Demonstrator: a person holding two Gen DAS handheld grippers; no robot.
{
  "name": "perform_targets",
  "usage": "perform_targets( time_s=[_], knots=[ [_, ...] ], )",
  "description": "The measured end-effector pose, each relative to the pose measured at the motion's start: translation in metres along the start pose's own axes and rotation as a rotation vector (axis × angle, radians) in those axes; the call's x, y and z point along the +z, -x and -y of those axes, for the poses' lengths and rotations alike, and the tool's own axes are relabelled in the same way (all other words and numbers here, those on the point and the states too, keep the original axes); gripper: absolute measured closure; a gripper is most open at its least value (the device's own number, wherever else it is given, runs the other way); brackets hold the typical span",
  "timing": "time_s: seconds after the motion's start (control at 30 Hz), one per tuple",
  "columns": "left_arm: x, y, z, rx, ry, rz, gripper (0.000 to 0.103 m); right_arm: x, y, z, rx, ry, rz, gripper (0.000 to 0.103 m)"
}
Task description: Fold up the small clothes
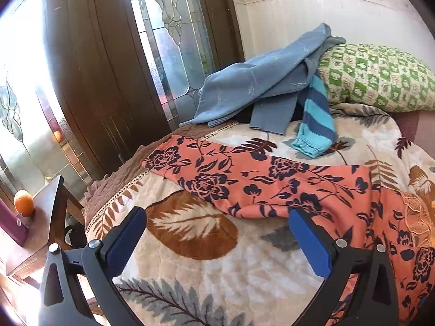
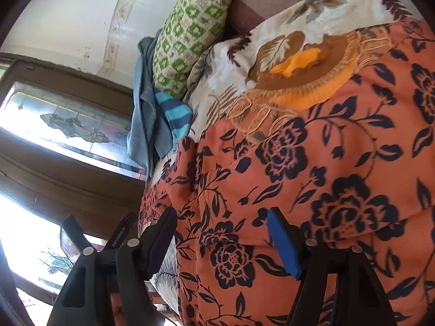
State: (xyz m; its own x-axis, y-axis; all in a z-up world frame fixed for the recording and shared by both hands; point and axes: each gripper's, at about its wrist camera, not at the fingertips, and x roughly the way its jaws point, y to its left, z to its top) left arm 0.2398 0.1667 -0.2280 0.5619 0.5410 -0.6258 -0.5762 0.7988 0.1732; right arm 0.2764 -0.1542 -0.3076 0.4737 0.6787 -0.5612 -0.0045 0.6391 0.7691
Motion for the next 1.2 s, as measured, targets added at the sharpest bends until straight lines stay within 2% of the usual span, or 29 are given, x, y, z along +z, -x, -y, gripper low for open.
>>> perform_targets(
  time_s=[0.1, 0.17, 0.2, 0.23, 0.53, 0.6, 0.77, 0.87, 0.93, 1.03, 1.2],
  knots=[
    [0.003, -0.013, -0.015, -0.002, 0.047, -0.041, 0.0, -0.008, -0.029, -0.003, -0.006, -0.006, -0.055, 0.031],
    [0.005, -0.017, -0.02, -0.006, 0.073, -0.058, 0.0, -0.014, -0.051, 0.004, -0.065, -0.015, -0.122, 0.031],
    [0.005, -0.018, -0.022, -0.006, 0.082, -0.061, 0.0, -0.016, -0.053, 0.005, -0.069, 0.0, -0.105, 0.031],
    [0.006, -0.018, -0.023, -0.008, 0.087, -0.061, 0.0, -0.017, -0.051, 0.004, -0.062, 0.011, -0.09, 0.031],
    [0.008, -0.015, -0.015, -0.019, 0.096, -0.066, 0.0, -0.011, -0.049, 0.019, 0.027, -0.013, -0.146, 0.029],
    [0.007, -0.015, -0.013, -0.017, 0.097, -0.071, 0.0, -0.011, -0.048, 0.017, 0.04, 0.017, -0.166, 0.029],
    [0.004, -0.014, -0.007, -0.003, 0.081, -0.066, 0.0, -0.012, -0.047, 0.006, -0.007, 0.093, -0.181, 0.029],
    [0.003, -0.013, -0.006, 0.008, 0.071, -0.057, 0.0, -0.01, -0.038, -0.009, -0.067, 0.183, -0.189, 0.029],
    [0.003, -0.013, -0.006, 0.016, 0.073, -0.055, 0.0, -0.008, -0.018, -0.022, -0.091, 0.279, -0.133, 0.029],
    [0.003, -0.012, -0.006, 0.013, 0.083, -0.053, 0.0, -0.003, 0.032, -0.034, -0.118, 0.415, 0.026, 0.029],
    [0.004, -0.008, -0.001, 0.009, 0.089, -0.037, 0.0, -0.004, 0.109, -0.025, -0.2, 0.508, 0.308, 0.023]
  ],
)
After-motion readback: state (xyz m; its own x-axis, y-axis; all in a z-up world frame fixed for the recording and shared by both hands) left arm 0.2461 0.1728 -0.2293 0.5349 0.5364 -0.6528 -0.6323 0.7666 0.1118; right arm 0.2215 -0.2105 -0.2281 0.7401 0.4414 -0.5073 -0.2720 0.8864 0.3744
